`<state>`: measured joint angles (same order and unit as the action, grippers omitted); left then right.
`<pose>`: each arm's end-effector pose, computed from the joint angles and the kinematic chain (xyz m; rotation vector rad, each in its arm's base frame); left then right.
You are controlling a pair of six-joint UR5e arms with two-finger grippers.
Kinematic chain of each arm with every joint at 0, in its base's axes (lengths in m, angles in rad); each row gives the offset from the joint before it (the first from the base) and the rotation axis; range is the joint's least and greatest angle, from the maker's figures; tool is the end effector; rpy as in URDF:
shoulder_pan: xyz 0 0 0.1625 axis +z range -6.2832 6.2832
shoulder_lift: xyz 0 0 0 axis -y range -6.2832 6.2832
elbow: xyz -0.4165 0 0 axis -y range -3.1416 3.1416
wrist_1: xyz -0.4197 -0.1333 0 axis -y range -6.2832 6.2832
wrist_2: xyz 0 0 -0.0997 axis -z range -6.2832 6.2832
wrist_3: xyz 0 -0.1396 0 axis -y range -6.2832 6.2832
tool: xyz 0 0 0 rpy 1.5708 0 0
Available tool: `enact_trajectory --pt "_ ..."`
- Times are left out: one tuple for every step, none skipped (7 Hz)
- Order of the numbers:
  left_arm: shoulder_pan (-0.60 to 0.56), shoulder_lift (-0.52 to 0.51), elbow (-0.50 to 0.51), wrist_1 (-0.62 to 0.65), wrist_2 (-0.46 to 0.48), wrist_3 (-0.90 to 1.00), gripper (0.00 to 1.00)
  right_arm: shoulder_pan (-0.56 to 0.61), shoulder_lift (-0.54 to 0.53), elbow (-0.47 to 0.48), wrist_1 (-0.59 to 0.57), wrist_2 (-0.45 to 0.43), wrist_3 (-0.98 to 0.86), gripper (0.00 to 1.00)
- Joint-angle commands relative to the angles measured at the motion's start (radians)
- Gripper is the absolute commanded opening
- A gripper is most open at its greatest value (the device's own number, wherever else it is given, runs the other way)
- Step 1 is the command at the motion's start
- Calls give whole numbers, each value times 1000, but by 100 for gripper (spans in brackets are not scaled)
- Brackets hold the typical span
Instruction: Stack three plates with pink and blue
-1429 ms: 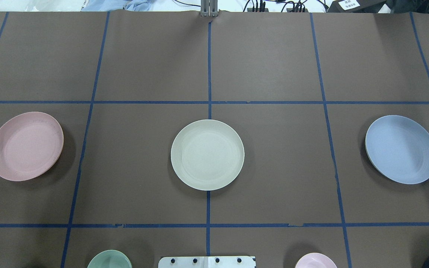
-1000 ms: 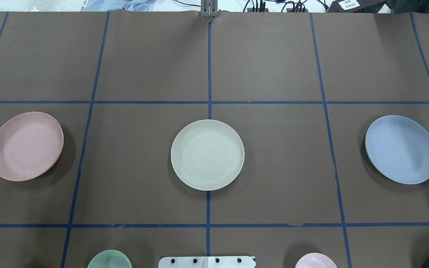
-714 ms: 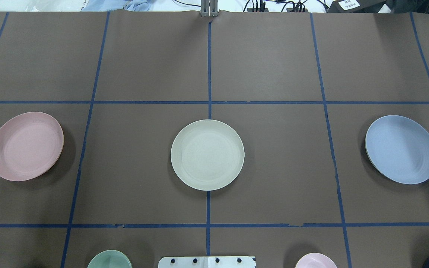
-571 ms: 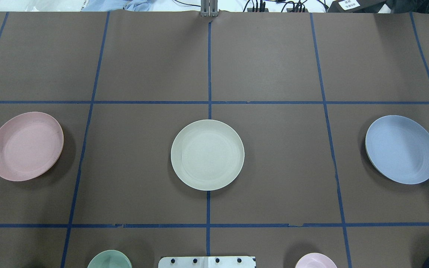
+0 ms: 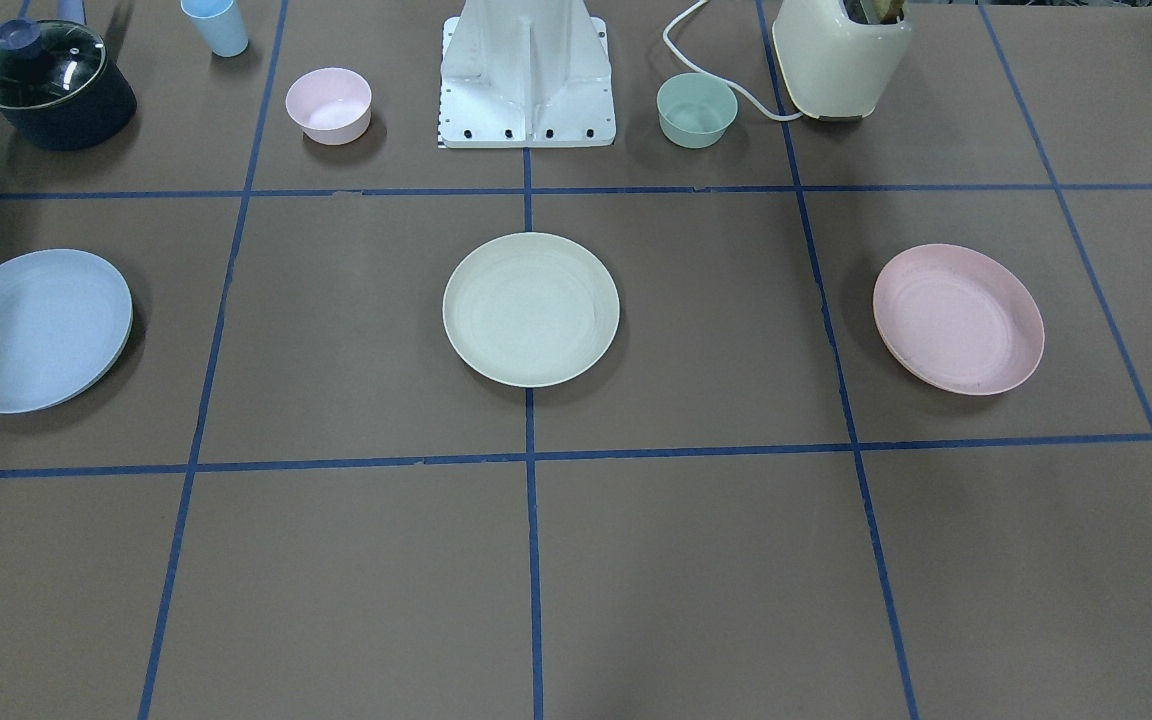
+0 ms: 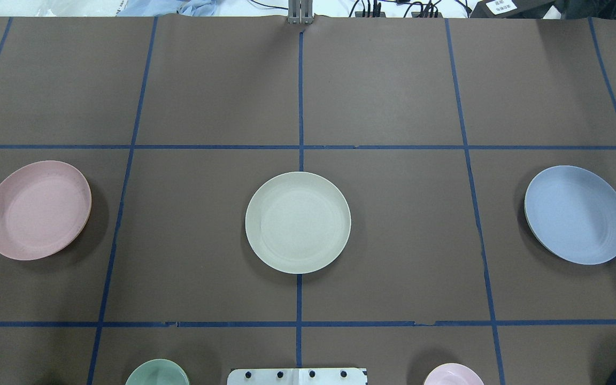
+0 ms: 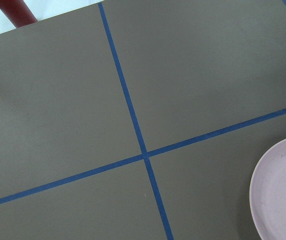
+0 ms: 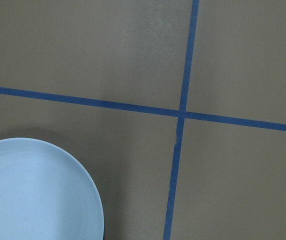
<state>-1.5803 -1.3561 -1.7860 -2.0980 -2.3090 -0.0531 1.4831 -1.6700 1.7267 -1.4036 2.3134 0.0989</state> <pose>-0.0438 -0.4687 0.6082 0.4871 0.7308 0.1362 -0.0048 -0.4993 0.6313 0.1437 -0.7561 -0.0725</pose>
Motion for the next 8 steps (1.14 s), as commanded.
enact_trajectory --pt "2 0 0 1 -1 1 100 -1 -1 -16 0 1 1 100" --pt "8 0 3 3 -1 -1 100 -3 1 -16 -2 1 1 100" --pt "31 -1 13 3 -1 1 100 -7 1 -19 -2 1 1 100" --pt "57 -3 14 3 -1 -1 100 -9 1 -21 -2 1 1 100" --pt "75 -8 31 3 -1 -16 100 -12 1 -21 0 1 1 100" --pt "92 -11 52 3 -1 -109 100 -17 3 -22 0 1 1 100" --pt "126 -24 84 0 -47 -146 100 -18 3 -22 0 1 1 100" --pt "176 -24 88 -8 -55 -146 100 -24 10 -45 0 -3 1 100"
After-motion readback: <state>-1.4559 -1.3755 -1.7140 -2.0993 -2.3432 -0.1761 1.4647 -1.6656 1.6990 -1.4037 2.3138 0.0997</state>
